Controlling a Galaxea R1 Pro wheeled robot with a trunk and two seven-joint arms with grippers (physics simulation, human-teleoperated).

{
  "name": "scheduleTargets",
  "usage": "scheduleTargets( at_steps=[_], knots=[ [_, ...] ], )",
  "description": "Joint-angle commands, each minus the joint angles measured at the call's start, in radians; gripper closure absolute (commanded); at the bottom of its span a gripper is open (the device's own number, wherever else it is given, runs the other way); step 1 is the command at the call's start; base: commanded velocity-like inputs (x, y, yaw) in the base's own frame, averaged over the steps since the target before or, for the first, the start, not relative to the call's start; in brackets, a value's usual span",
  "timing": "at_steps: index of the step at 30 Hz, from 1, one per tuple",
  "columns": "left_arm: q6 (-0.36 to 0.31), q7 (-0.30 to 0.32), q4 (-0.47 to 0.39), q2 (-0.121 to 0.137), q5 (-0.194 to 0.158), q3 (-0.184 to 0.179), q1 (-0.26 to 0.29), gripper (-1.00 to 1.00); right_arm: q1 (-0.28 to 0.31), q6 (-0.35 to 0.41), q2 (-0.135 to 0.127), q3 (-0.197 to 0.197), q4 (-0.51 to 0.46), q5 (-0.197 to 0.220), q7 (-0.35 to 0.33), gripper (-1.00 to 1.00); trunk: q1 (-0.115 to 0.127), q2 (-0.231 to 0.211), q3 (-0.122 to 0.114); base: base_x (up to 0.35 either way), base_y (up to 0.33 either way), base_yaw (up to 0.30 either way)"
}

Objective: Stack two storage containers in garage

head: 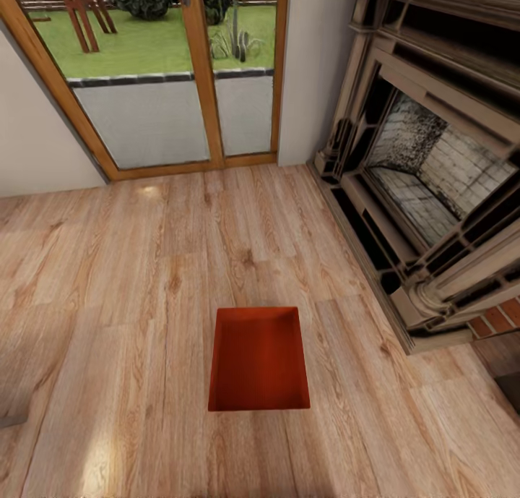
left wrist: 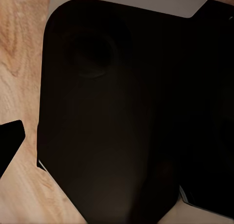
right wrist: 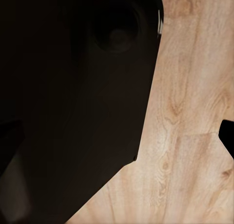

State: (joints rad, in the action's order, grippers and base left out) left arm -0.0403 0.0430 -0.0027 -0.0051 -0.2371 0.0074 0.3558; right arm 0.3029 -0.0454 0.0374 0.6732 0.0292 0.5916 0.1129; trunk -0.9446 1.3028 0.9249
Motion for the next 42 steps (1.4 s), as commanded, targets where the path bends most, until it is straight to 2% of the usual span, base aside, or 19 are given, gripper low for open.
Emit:
scheduleTargets(
  at_steps=[1,29,42],
  knots=[
    [-0.004,0.003,0.000,0.000,-0.008,0.000,0.000,-1.00,0.001,-0.005,0.001,0.008,0.003,0.008,0.001,-1.00,0.000,0.000,0.002,0.000,0.000,0.000],
    [-0.004,0.003,0.000,0.002,-0.008,0.000,0.000,-1.00,0.001,-0.004,0.001,0.008,0.003,0.008,0.001,-1.00,0.000,0.000,0.046,0.000,0.000,0.000],
    [-0.004,0.003,0.000,0.009,-0.008,0.000,0.000,-1.00,0.001,-0.005,-0.002,0.008,0.003,0.008,0.005,-1.00,0.000,0.000,0.049,0.000,0.000,0.000]
  ],
)
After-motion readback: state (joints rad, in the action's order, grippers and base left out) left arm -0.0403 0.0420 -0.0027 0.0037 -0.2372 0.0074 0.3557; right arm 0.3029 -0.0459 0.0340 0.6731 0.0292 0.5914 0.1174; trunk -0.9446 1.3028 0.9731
